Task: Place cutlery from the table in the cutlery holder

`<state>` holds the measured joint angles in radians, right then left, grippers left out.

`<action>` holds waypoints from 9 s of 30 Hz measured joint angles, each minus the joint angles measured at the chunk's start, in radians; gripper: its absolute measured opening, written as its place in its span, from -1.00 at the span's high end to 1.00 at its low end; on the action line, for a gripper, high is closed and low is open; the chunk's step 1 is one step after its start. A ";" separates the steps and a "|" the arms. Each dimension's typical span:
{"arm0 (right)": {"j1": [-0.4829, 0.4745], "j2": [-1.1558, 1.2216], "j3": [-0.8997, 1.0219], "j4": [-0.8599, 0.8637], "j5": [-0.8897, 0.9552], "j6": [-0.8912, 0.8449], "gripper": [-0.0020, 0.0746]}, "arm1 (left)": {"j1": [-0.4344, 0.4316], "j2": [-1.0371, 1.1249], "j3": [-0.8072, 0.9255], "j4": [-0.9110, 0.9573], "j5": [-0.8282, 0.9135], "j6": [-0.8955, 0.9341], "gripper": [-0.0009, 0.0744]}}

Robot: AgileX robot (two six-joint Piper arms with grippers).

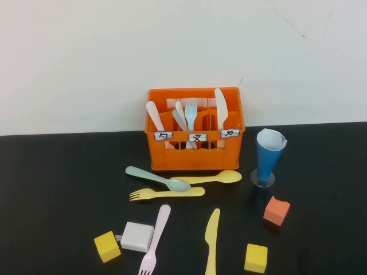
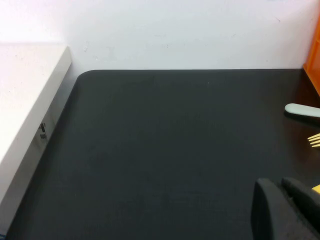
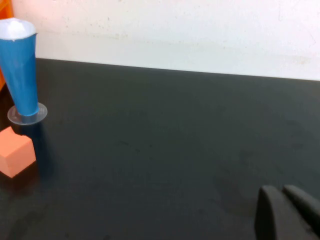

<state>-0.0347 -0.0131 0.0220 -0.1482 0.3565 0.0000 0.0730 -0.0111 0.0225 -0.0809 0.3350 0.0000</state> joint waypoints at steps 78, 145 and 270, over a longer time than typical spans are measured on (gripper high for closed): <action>0.000 0.000 0.000 0.000 0.000 0.000 0.95 | 0.000 0.000 0.000 0.000 0.000 0.000 0.98; 0.000 0.000 0.000 0.000 0.000 0.000 0.95 | -0.411 1.441 -1.068 -0.304 0.489 0.530 0.98; 0.000 0.000 0.000 0.000 0.000 0.000 0.95 | -0.553 2.049 -1.309 0.145 -1.019 -0.213 -0.14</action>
<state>-0.0347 -0.0131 0.0220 -0.1482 0.3565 0.0000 -0.4801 2.0375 -1.2863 0.0638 -0.6841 -0.2126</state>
